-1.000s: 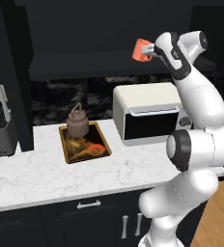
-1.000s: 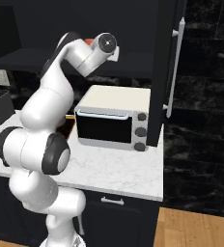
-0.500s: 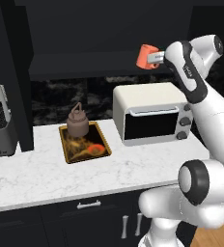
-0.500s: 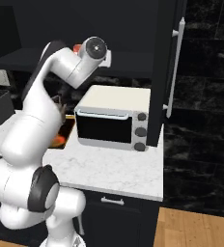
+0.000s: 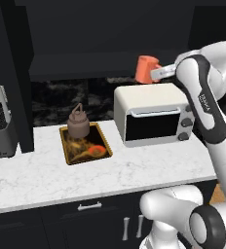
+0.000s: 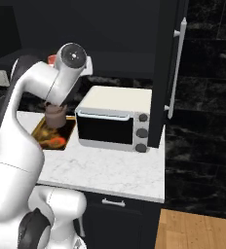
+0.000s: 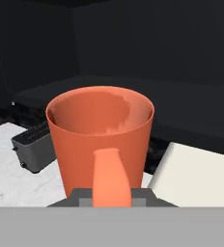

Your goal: Pick the kettle from the counter and place it on the tray. Then pick the mug from the cabinet and place it on the tray. Then close the cabinet doors.

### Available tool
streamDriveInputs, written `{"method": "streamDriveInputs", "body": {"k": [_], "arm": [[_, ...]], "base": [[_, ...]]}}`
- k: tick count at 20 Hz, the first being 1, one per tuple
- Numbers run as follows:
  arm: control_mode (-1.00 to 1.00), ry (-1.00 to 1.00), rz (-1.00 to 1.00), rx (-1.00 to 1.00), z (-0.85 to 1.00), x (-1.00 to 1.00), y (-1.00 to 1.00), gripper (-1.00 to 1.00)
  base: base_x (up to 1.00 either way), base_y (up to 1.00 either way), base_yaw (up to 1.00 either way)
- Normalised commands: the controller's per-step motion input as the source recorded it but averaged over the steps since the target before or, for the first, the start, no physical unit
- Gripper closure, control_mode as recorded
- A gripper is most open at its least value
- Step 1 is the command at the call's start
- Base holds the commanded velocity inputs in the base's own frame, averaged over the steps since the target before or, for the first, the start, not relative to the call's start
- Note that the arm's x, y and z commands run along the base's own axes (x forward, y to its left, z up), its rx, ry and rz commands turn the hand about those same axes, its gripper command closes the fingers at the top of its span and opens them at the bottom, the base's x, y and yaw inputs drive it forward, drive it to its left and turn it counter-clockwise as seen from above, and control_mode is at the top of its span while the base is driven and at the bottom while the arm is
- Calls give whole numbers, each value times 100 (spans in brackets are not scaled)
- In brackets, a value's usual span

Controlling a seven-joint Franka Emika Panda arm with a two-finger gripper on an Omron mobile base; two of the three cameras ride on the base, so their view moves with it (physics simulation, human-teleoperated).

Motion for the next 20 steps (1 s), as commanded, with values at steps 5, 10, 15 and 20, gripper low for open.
{"method": "streamDriveInputs", "body": {"k": [5, 10, 15, 20], "arm": [[-100, 0, 10, -15, -4, -94, 47, 100], [-100, 9, 8, -12, -59, -31, 56, 100], [-100, 15, 8, -1, -76, 0, 54, 100], [-100, 18, 5, 0, -72, 0, 50, 100]], "base": [[0, 0, 0], [0, 0, 0], [0, 0, 0], [0, 0, 0]]}}
